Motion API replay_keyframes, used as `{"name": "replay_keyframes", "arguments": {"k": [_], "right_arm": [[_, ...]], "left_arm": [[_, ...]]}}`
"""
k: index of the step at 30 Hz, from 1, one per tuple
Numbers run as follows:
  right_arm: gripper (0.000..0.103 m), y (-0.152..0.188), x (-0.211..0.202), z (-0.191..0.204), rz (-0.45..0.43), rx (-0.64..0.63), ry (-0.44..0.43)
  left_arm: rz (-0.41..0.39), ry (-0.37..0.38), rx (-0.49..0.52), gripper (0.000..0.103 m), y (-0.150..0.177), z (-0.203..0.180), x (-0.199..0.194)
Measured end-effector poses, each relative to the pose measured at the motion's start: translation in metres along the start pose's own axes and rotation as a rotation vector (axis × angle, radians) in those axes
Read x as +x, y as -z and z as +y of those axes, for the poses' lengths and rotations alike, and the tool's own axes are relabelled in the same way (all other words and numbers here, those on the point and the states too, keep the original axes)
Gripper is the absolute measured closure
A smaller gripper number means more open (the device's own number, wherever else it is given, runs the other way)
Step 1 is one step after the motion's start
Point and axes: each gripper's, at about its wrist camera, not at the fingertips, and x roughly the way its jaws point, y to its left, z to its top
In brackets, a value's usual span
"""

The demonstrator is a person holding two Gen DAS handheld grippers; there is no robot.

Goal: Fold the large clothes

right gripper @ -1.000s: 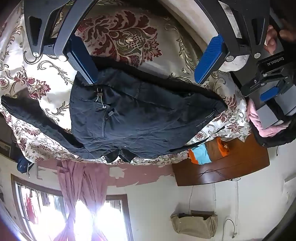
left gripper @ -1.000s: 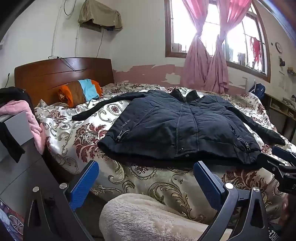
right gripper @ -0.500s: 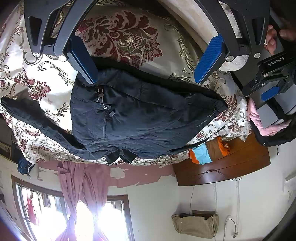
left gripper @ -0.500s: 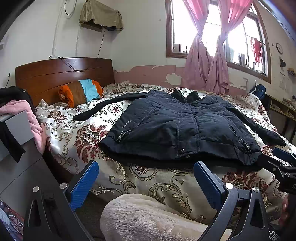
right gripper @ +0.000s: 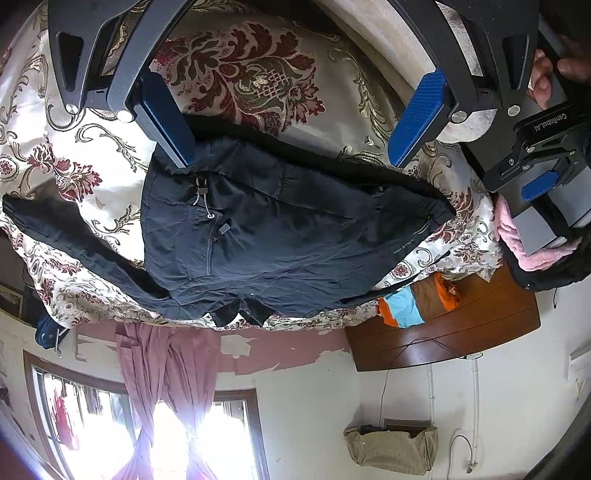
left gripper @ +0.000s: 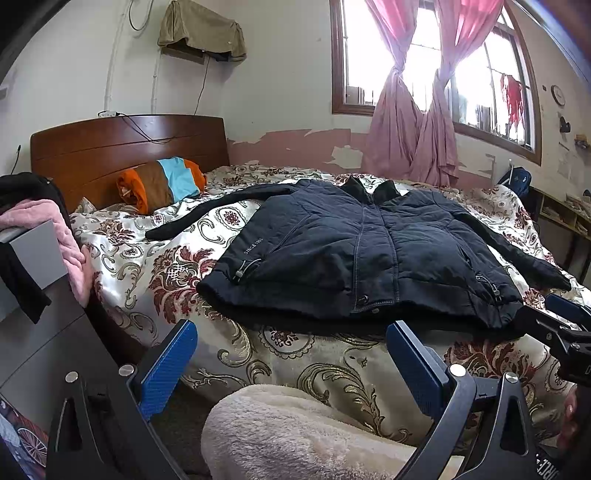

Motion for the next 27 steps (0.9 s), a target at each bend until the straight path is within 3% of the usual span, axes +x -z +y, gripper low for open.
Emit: {"name": "replay_keyframes", "arguments": {"k": [27], "right_arm": [[0.001,0.0035,0.0016,-0.0028,0.01,0.007,0.002]], "left_arm": [[0.001,0.0,-0.002,0.0,-0.0001,-0.0015,0.0001]]}}
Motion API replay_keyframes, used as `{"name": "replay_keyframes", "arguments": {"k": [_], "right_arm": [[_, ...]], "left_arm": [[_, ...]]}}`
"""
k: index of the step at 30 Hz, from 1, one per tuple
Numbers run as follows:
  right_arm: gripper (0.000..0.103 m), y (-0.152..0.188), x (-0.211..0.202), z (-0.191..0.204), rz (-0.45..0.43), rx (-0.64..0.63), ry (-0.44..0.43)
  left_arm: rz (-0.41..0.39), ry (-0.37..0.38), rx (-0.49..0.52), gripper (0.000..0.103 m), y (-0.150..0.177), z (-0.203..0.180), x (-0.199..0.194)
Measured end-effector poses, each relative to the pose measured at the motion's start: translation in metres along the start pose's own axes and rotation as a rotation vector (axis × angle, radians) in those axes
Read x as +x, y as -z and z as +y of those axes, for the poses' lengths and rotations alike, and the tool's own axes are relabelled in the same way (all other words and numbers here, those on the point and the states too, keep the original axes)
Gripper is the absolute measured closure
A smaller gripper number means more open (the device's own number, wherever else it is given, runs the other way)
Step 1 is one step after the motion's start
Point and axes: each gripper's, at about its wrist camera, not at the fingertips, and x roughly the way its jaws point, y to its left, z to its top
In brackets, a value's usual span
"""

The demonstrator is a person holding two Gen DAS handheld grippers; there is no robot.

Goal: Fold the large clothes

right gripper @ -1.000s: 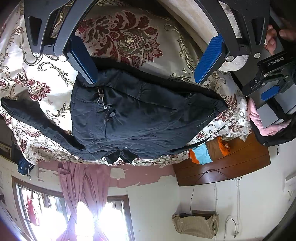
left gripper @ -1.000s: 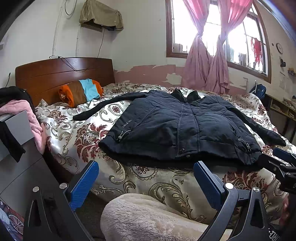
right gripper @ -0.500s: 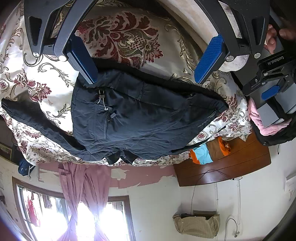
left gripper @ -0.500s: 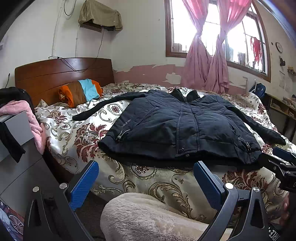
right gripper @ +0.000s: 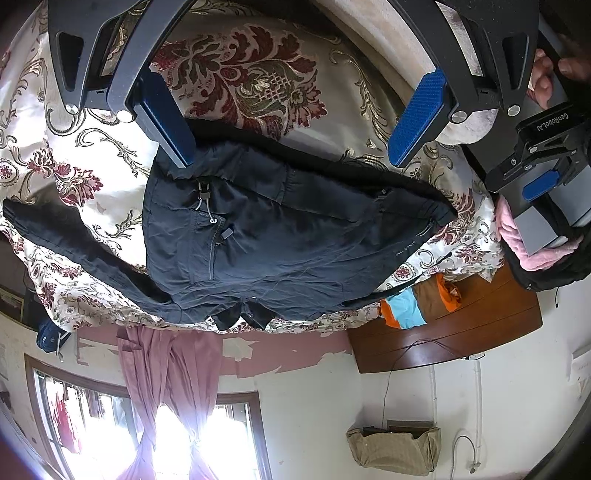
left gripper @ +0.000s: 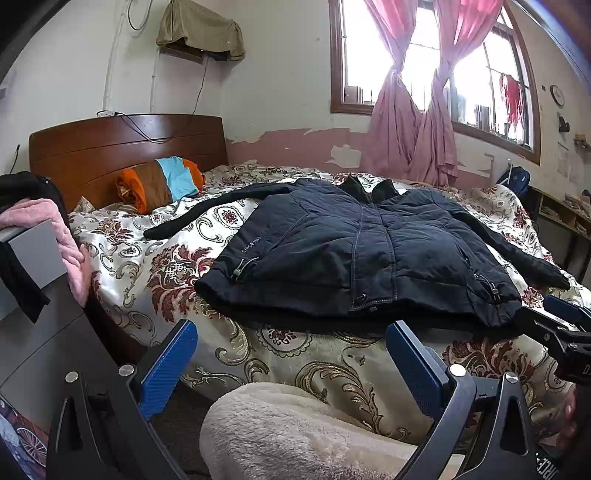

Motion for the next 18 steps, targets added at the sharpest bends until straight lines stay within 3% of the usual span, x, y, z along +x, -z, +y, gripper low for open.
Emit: {"name": "replay_keyframes", "arguments": {"k": [18], "right_arm": [[0.001,0.0011,0.0003,-0.0022,0.002,0.008,0.0]], "left_arm": [[0.001,0.001,-0.001,0.0,-0.0004,0.0002,-0.0002]]}}
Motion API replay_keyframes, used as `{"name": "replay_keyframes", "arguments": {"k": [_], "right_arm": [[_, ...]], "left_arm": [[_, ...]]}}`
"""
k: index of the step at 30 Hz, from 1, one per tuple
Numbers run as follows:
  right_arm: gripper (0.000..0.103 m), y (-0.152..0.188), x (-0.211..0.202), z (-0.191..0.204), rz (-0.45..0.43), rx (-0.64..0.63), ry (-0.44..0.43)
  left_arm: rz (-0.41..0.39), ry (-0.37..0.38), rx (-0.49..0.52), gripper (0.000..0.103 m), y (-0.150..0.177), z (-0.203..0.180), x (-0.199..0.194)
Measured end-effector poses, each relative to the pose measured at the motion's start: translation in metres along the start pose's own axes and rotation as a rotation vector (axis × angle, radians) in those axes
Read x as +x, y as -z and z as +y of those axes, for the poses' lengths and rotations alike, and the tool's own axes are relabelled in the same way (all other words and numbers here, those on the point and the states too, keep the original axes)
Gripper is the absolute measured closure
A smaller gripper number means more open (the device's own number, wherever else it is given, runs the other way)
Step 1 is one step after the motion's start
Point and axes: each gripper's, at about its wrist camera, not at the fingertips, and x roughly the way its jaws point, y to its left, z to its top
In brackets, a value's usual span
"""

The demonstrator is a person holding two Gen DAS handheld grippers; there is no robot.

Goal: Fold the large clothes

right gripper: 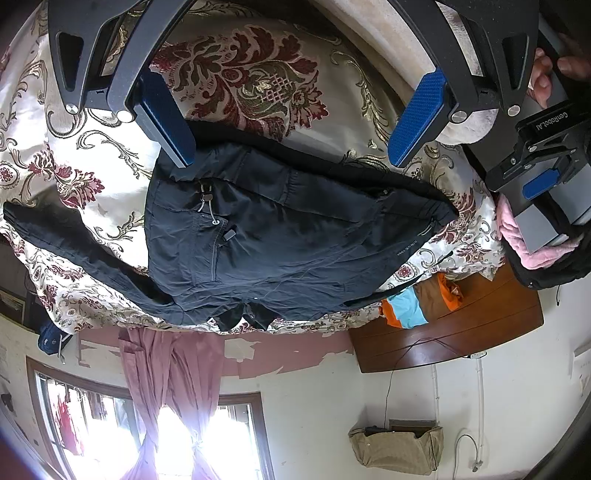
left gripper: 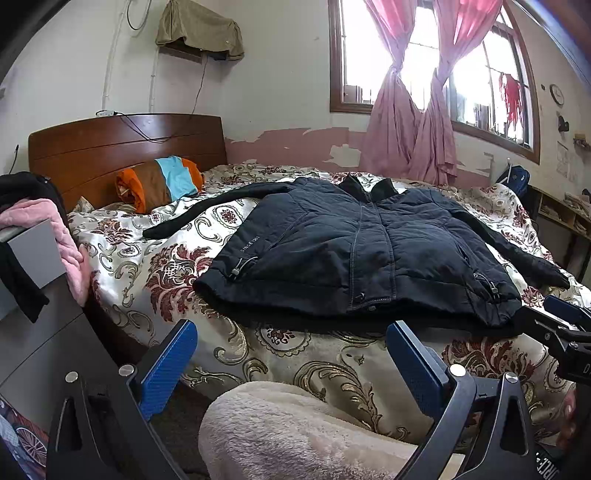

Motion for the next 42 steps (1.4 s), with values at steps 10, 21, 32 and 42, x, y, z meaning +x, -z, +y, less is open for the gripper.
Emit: {"name": "replay_keyframes", "arguments": {"k": [10,21,32,42], "right_arm": [[0.001,-0.002,0.005,-0.005,0.025,0.022,0.006],[0.001,-0.025,0.023,-0.04,0.077,0.064,0.191],[0.001,-0.046,0.071,-0.138,0.055,0.181,0.333],[0.001,-0.047,0.112,-0.29,0.009,0.572,0.299]], "left_arm": [[0.0,-0.003,0.002,0.0,0.0,0.0,0.0],[0.053,-0.019,-0.058,0.0,-0.021,-0.009,0.023],[0.047,0.021,0.057,0.0,-0.102,-0.08,0.088],[0.13,0.187,0.077,0.0,-0.163,-0.183,0.219]]}}
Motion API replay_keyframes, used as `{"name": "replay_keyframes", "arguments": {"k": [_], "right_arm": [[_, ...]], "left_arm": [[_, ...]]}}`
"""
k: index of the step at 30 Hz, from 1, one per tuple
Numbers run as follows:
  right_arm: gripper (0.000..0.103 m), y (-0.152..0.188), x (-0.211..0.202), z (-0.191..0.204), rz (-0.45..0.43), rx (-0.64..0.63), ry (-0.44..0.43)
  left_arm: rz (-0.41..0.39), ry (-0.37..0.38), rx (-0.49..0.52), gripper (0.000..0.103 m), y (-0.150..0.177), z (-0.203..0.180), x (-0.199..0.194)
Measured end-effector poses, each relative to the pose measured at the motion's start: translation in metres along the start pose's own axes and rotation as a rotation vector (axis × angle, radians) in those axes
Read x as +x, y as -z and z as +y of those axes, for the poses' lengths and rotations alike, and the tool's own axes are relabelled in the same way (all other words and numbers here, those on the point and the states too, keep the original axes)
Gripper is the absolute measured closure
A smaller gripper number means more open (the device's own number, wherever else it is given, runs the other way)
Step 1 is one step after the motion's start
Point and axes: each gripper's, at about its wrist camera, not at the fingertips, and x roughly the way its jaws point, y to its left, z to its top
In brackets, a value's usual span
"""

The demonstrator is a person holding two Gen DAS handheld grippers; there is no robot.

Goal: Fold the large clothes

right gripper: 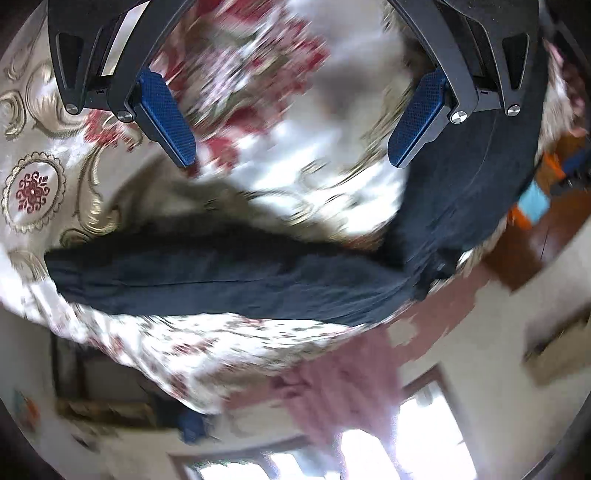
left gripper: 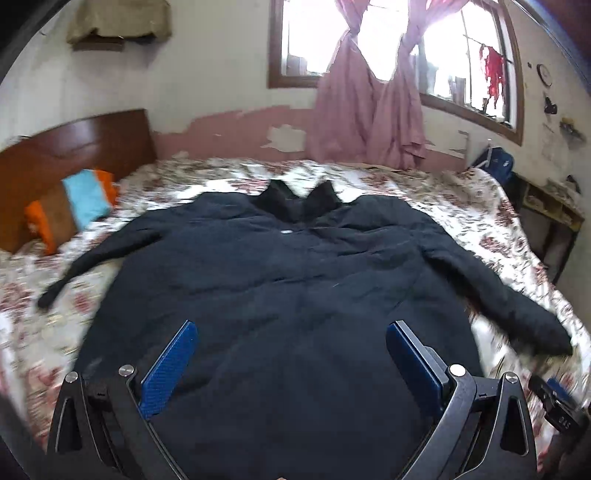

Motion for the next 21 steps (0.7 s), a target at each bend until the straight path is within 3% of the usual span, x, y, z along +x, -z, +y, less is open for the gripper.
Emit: {"name": "replay_keyframes", "arguments": {"k": [9,15,18,19,21], "right_arm": [[0.001,-0.037,0.047,-0.063,-0.004,0.324,0.027],[0.004,-0.04,0.097,-0.09,0.007,0.547,-0.073],[0.032,-0.038,0.111,-0.097,-0.006,0.623,-0.096],[0.051,-0.039,0.114,-0.098,-0.017,0.647,-0.108],[0.074,-0.04,0.116,-0.097,-0.025,0.671,-0.073]], "left_arm": [[0.114,0.166,0.069,0.0,-0.033,-0.079,0.103],[0.233,0.232,0.049,0.0,-0.026,-0.114,0.163],[0.278,0.22,0.084,0.0,-0.011,-0.126,0.182],[0.292,0.222,0.082,0.0,-0.006,-0.127,0.187],[0.301,0.245,0.058,0.0,-0.003,-0.122,0.189]]}}
